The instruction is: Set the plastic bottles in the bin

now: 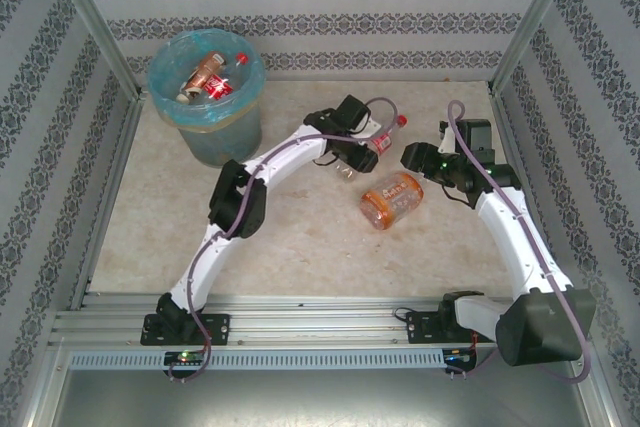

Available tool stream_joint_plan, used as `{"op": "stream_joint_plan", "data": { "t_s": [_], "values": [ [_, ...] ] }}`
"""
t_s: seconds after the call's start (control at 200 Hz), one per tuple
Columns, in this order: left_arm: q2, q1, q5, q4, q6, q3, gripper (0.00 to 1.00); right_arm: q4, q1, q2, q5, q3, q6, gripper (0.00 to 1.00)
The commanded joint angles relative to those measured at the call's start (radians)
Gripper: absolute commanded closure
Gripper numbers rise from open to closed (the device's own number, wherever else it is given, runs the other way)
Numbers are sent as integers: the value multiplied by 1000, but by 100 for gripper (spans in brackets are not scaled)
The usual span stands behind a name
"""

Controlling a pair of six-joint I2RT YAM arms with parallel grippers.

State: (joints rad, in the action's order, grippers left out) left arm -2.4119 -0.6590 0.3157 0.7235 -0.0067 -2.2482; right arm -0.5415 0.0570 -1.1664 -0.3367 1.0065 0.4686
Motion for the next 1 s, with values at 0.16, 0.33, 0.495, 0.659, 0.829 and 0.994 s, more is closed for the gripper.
{"op": "stream_joint_plan", "data": {
  "t_s": [0.16, 0.33, 0.495, 0.659, 0.829, 0.994],
  "values": [
    [340, 9, 48, -154, 38, 101, 48, 25, 61, 73, 0, 61, 42, 37],
    [466, 16, -10, -159, 81, 140, 48, 33, 156, 70, 32, 133, 49, 37],
    [556, 49, -38, -183, 102, 204, 48, 85, 270, 34, 67, 205, 72, 37],
    [624, 96, -46, -181, 105, 226, 48, 173, 398, -38, 93, 305, 72, 38],
    [685, 181, -43, -148, 112, 222, 48, 254, 482, -152, 91, 407, 68, 38],
    [738, 341, -41, -163, 126, 245, 49, 280, 535, -262, 73, 492, 65, 38]
  ]
}}
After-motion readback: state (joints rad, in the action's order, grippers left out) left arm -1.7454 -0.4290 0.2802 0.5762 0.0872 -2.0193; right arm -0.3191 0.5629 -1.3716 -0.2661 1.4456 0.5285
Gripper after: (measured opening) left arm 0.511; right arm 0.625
